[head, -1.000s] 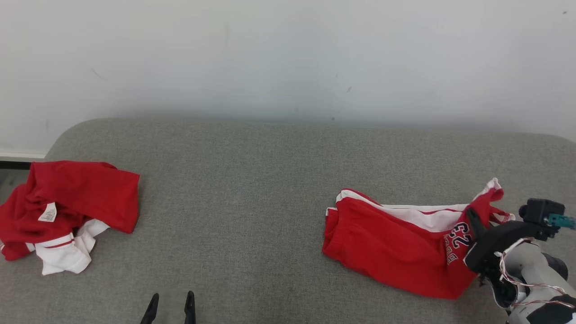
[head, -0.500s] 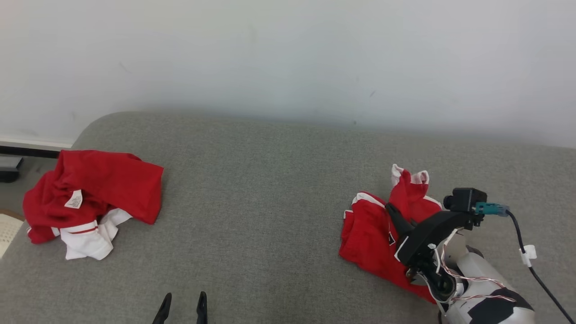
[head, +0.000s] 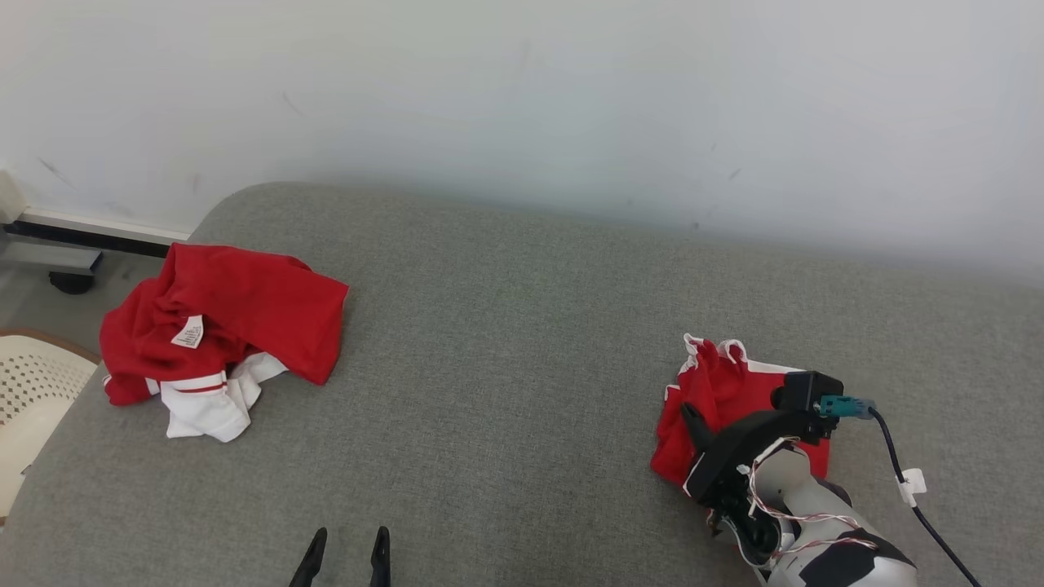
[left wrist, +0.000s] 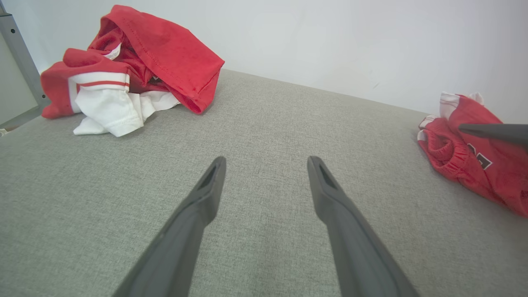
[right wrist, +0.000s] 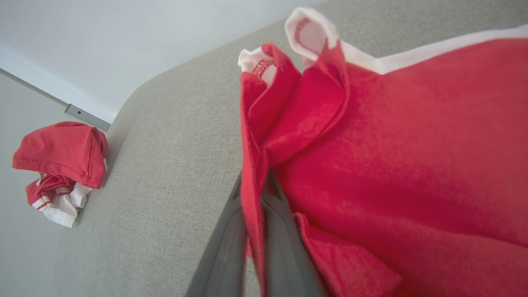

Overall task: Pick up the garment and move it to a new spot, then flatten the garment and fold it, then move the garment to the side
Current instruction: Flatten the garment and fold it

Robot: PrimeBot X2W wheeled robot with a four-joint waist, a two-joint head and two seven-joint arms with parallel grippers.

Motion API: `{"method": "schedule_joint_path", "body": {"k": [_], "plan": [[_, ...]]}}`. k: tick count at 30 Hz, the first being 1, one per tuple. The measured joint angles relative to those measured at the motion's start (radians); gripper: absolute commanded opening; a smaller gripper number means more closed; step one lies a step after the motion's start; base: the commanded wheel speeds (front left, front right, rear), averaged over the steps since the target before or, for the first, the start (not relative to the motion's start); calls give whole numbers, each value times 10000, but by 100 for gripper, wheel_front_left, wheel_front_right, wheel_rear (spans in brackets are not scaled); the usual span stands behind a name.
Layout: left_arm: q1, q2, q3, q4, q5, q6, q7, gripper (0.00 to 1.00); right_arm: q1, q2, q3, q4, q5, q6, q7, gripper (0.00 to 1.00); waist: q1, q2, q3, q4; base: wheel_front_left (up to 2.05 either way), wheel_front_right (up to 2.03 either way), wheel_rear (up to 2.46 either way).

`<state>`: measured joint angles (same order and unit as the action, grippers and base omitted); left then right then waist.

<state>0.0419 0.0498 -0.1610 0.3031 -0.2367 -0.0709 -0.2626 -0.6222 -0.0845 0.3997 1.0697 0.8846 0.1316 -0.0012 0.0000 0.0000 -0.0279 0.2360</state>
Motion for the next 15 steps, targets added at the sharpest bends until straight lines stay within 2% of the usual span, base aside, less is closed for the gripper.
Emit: {"method": "schedule_joint_path", "body": {"k": [1,2,7,15], "plan": [[0,0,19,4,-2,2,0,100,-33,31,25,36,35,0,-48,93,0,0,9,-4,0,0,0],[0,0,38,2,-10,4,0,100,-83,52,50,-10,75,0,-96,100,0,0,14,-23,0,0,0],[9,0,205,-8,-13,8,0,100,-129,-65,259,-901,443,2,-360,100,0,0,4,-191,0,0,0],[181,2,516,-151,-13,17,0,100,298,-1534,401,-2558,594,0,-1340,100,0,0,-2,-611,0,0,0]]}}
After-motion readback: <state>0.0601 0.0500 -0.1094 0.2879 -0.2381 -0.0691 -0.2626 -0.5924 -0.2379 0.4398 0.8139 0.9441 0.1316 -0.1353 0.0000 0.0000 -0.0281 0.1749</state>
